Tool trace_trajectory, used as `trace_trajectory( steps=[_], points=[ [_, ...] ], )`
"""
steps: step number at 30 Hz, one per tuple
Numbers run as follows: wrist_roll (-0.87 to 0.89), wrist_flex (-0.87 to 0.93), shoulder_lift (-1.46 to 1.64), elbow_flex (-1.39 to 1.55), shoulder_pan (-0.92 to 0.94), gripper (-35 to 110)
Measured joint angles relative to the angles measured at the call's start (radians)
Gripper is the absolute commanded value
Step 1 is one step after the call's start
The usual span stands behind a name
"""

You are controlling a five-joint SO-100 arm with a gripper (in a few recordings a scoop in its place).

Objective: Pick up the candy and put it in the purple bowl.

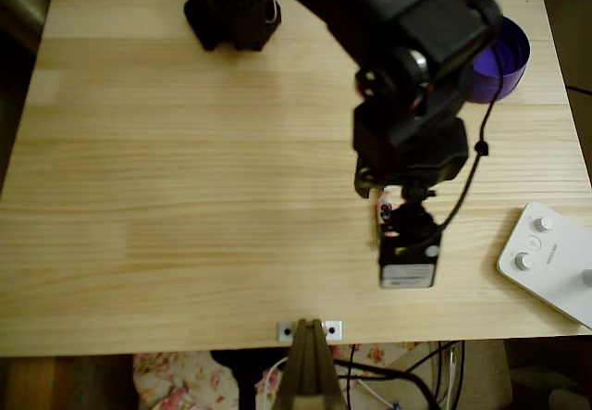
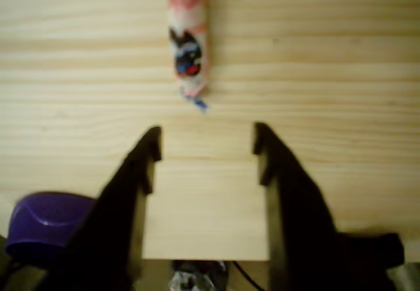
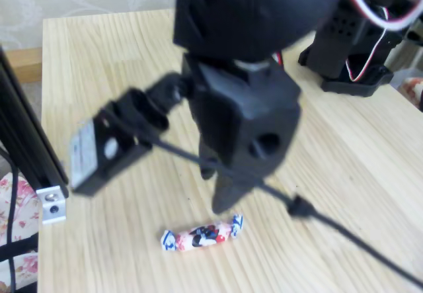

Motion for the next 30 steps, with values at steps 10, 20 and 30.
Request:
trace_trajectory(
  steps=[10, 20, 30],
  points=[
    [0.015, 0.095, -0.225, -0.258, -0.023, 21],
    [0.008, 0.250, -0.396, -0.541, -0.026, 21],
    [0.008, 0.250, -0.430, -0.545, -0.026, 21]
  ],
)
